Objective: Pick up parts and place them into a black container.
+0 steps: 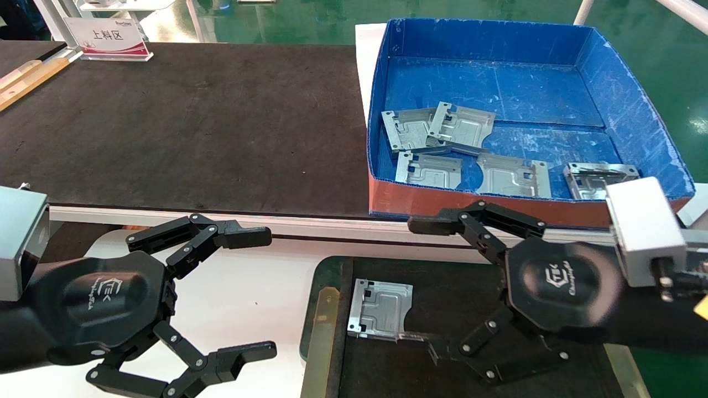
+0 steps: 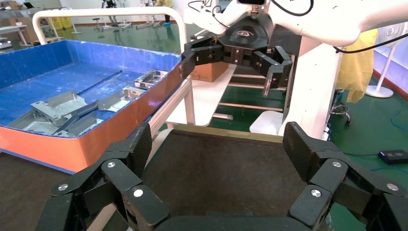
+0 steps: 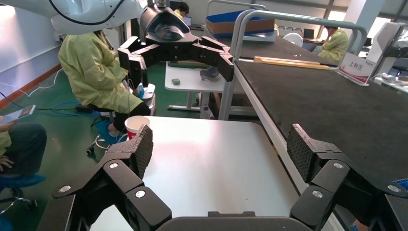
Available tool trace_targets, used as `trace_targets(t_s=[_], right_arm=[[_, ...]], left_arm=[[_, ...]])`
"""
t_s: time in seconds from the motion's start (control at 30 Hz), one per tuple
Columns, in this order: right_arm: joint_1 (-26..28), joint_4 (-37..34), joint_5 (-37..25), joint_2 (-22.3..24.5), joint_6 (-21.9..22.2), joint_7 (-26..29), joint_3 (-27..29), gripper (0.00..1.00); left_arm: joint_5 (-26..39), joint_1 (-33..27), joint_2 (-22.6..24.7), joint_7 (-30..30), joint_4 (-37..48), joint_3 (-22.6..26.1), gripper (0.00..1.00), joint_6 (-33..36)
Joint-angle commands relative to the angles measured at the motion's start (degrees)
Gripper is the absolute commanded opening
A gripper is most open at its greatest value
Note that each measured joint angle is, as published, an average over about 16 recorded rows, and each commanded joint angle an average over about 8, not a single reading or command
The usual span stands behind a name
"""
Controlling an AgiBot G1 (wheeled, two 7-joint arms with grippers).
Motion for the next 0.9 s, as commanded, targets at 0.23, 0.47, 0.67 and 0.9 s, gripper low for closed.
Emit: trace_targets(t_s=[0.23,0.47,0.67,0.9], right_arm=[[-2.4,3.6,-0.3,1.6,0.7,3.2,3.1,1.00],[-4.4,6.8,-0.5,2.9,1.3,6.0,5.9,1.00],[-5.8,9.0,-0.6,3.8,1.7,7.8,7.7,1.00],[-6.2,9.5,-0.6,4.1,1.8,8.0,8.2,1.00]], left_arm=[[0.0,0.0,0.0,0.0,0.0,0.0,1.00,0.0],[0.0,0.0,0.0,0.0,0.0,0.0,1.00,0.0],[0.0,0.0,0.0,0.0,0.0,0.0,1.00,0.0],[0.0,0.0,0.0,0.0,0.0,0.0,1.00,0.0]])
